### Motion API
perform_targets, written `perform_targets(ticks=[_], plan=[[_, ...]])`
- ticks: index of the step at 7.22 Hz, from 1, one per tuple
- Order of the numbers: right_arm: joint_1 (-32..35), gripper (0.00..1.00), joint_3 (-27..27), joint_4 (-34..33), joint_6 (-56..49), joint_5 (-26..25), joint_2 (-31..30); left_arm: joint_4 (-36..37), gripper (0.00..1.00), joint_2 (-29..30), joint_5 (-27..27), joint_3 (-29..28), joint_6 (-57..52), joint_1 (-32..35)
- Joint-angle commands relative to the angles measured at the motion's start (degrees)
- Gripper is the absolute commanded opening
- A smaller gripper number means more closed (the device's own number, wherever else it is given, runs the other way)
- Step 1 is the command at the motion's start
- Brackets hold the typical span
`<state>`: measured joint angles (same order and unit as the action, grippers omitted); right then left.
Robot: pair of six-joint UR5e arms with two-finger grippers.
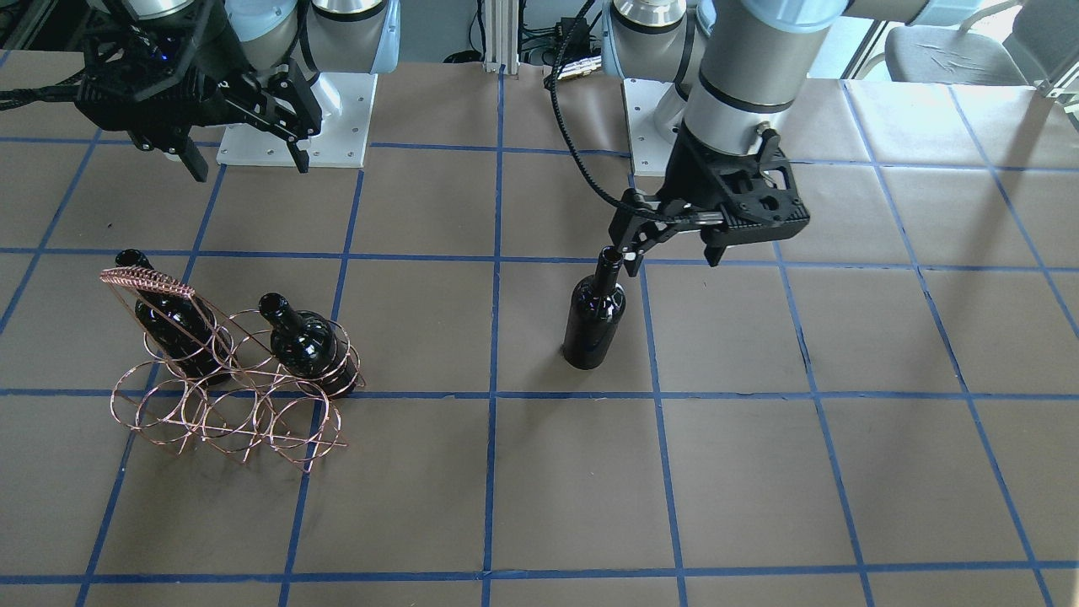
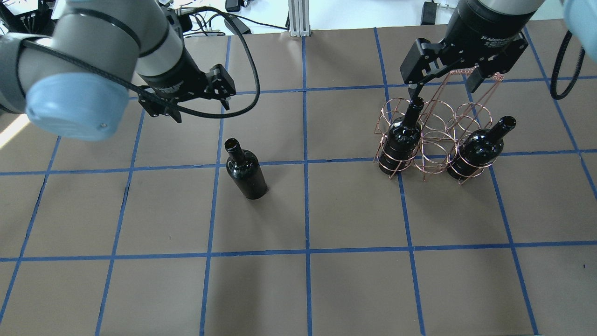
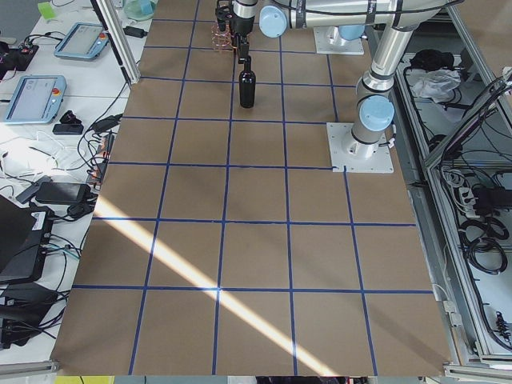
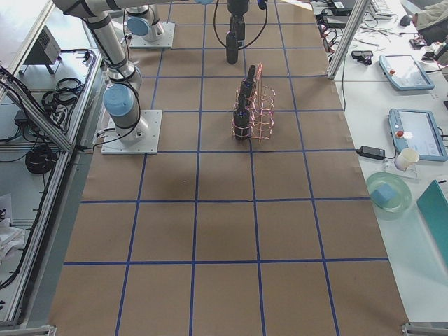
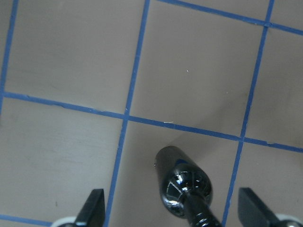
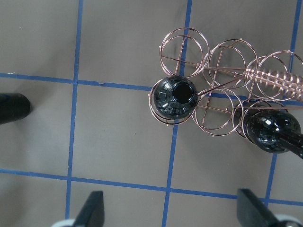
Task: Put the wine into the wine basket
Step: 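Open the left gripper and raise it off the bottle while the right gripper lifts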
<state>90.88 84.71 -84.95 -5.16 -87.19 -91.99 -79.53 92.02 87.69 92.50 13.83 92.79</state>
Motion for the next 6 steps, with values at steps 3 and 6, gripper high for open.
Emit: perform_targets(ticks=[3,6], plan=[[1.1,1.0,0.1,0.5,0.6,-0.3,-2.2,-10.6,1.0,-2.9,-2.3,-5.0,-18.0,-9.9],[14.4,1.0,0.1,-0.3,16.4,-1.4,-1.8,-13.3,1.0,-6.8,2.2,-5.3,-20.9,-11.1]])
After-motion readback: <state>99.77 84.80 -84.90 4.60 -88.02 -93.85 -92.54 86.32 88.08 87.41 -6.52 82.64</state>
